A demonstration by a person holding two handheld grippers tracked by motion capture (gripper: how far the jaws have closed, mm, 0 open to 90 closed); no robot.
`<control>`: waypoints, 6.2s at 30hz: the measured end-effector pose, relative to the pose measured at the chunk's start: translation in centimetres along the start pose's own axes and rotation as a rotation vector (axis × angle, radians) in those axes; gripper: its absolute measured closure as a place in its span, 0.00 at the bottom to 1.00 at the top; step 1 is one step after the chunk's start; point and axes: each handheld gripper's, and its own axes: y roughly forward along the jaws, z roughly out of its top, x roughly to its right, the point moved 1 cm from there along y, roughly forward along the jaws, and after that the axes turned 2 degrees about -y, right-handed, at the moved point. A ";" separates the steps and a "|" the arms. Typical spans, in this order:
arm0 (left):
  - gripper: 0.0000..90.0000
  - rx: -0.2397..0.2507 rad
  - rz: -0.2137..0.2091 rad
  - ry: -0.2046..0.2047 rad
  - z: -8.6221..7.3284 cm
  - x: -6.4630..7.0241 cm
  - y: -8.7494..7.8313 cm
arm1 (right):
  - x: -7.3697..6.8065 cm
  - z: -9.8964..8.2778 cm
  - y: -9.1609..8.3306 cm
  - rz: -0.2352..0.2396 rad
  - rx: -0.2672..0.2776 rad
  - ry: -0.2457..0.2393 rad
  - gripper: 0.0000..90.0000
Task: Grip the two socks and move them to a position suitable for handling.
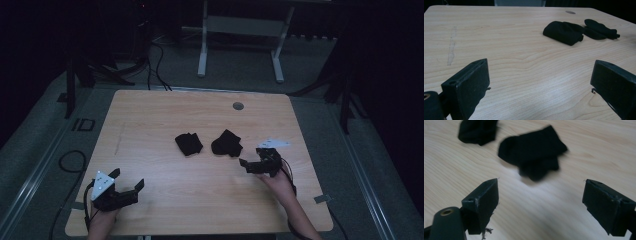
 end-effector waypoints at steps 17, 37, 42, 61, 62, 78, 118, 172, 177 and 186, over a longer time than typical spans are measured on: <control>0.03 0.002 -0.019 0.024 0.1 0.3 0.0 | -1.7 5.8 8.6 -0.006 -0.063 -0.105 0.21; 0.03 -0.004 -0.012 0.024 0.0 0.3 0.1 | -3.0 3.9 10.3 -0.100 -0.066 -0.163 0.78; 0.03 -0.007 -0.011 0.023 0.0 0.2 0.1 | -3.5 4.3 10.3 -0.124 -0.093 -0.183 0.86; 0.03 0.010 -0.037 0.071 0.1 1.1 0.3 | -7.1 4.7 -1.8 -0.008 0.088 -0.106 0.86; 0.03 0.011 -0.042 0.076 0.1 1.2 0.3 | -7.6 4.3 -2.4 0.012 0.094 -0.096 0.86; 0.03 0.031 -0.157 0.089 0.2 6.8 1.3 | -11.8 -3.4 -3.2 -0.030 0.023 -0.141 0.86; 0.34 -0.410 -0.496 0.302 -0.4 18.1 8.7 | -9.2 -4.2 -0.5 0.168 -0.131 -0.101 0.51; 0.94 -0.416 -0.465 0.386 1.4 12.1 5.8 | -3.8 -7.3 -7.3 0.100 -0.007 0.157 0.89; 0.93 -0.447 -0.458 0.405 0.5 12.2 6.6 | -3.3 -8.3 -6.6 0.092 -0.042 0.165 0.86; 0.54 -0.370 -0.402 0.322 2.1 10.3 5.7 | -2.6 -8.3 -8.0 0.007 -0.051 0.118 0.63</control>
